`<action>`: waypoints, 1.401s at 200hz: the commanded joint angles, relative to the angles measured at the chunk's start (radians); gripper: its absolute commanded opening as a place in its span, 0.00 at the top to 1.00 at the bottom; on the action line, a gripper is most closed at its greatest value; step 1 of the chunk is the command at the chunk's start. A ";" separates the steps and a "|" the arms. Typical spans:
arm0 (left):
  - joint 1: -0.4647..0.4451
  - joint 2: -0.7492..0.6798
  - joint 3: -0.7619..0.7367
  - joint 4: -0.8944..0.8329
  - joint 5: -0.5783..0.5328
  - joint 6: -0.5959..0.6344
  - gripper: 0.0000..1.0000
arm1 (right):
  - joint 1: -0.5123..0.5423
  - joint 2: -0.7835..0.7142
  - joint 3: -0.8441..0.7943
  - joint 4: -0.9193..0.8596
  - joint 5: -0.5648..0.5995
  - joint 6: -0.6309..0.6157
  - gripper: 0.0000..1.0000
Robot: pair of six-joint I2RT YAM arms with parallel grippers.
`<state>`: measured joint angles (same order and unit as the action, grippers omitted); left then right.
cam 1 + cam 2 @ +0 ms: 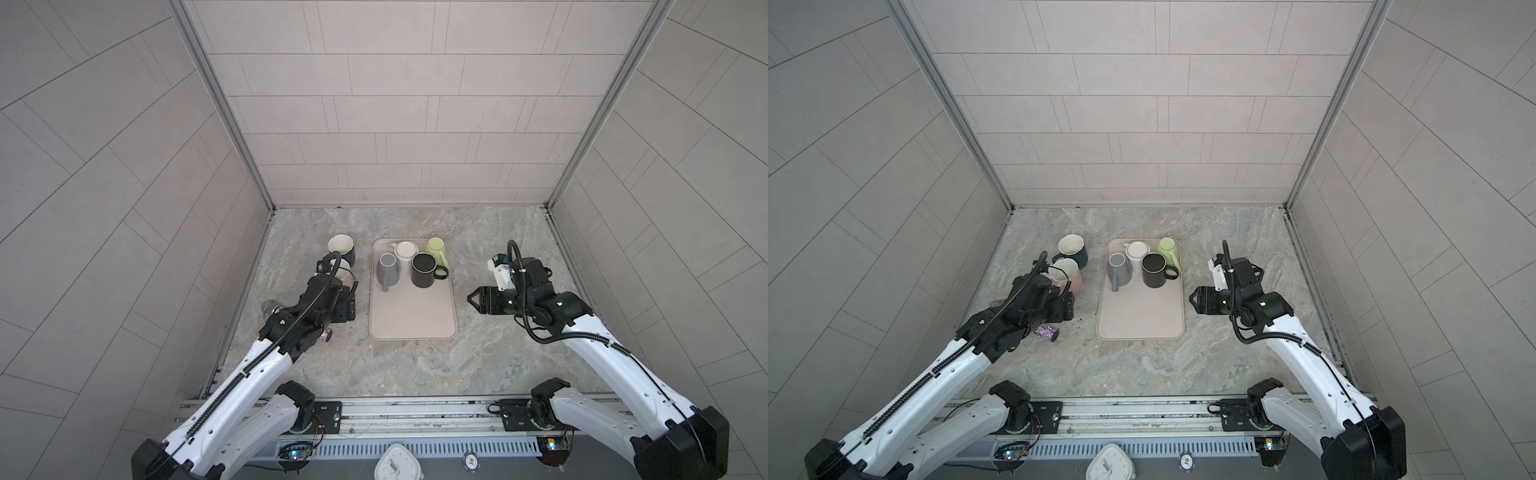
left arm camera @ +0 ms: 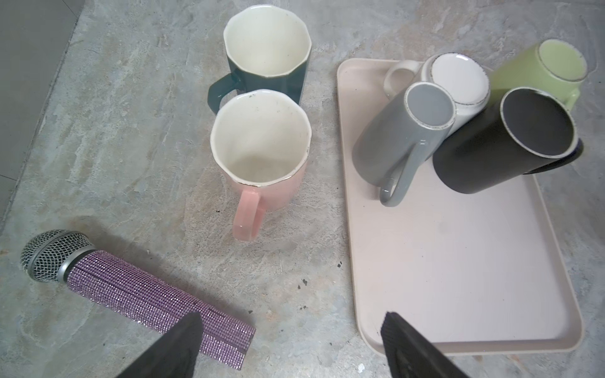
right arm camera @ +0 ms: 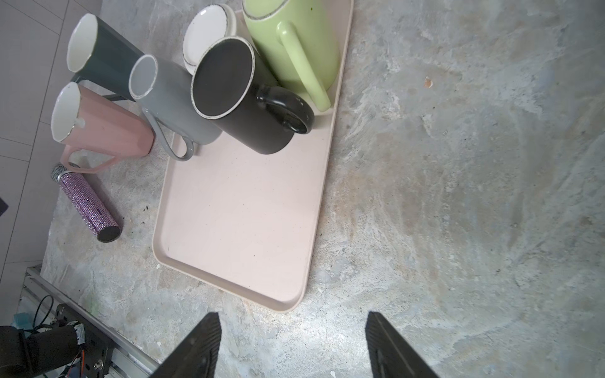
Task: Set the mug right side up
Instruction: 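Withdraw the left gripper while the right gripper moves over the tray mugs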
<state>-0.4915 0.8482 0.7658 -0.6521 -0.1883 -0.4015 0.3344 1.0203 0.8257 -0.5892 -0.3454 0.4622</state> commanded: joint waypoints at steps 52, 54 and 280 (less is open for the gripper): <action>-0.002 -0.211 -0.005 -0.052 -0.040 0.057 0.02 | 0.240 0.239 0.186 0.064 0.190 0.077 0.28; -0.002 -0.218 -0.005 -0.051 -0.039 0.057 0.02 | 0.246 0.246 0.192 0.064 0.190 0.080 0.28; -0.002 -0.463 -0.040 -0.111 -0.068 0.039 0.00 | 0.486 0.859 0.735 -0.102 0.309 0.066 0.06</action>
<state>-0.4915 0.3969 0.7341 -0.7563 -0.2337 -0.3511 0.8158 1.8515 1.5398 -0.6590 -0.0624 0.5323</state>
